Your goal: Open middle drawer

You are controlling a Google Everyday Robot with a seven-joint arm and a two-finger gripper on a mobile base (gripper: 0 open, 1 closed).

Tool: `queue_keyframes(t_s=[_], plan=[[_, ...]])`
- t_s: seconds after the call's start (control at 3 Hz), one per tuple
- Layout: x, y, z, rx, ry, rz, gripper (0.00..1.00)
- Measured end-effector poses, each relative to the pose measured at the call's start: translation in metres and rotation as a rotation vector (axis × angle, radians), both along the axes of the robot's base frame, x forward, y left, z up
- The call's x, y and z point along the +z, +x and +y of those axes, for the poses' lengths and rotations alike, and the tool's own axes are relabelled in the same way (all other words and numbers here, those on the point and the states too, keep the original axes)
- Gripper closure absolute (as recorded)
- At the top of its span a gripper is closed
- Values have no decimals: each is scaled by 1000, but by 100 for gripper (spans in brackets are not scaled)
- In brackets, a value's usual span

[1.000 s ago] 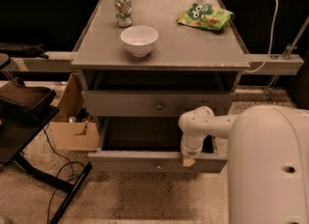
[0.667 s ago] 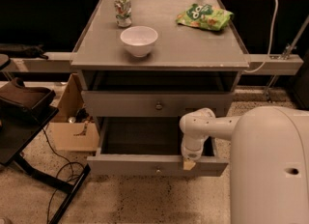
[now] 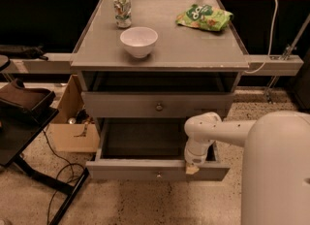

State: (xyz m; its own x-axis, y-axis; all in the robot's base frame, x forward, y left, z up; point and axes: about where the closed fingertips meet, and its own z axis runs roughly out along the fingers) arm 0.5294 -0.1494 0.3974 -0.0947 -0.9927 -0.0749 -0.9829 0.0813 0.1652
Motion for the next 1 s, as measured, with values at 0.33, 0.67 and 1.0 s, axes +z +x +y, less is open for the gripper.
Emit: queue_keyframes(t_s=[0.33, 0.67, 1.0], plan=[[0, 1, 1, 0, 0, 0, 100], [0, 1, 1, 0, 0, 0, 88], [0, 1, 1, 0, 0, 0, 64]])
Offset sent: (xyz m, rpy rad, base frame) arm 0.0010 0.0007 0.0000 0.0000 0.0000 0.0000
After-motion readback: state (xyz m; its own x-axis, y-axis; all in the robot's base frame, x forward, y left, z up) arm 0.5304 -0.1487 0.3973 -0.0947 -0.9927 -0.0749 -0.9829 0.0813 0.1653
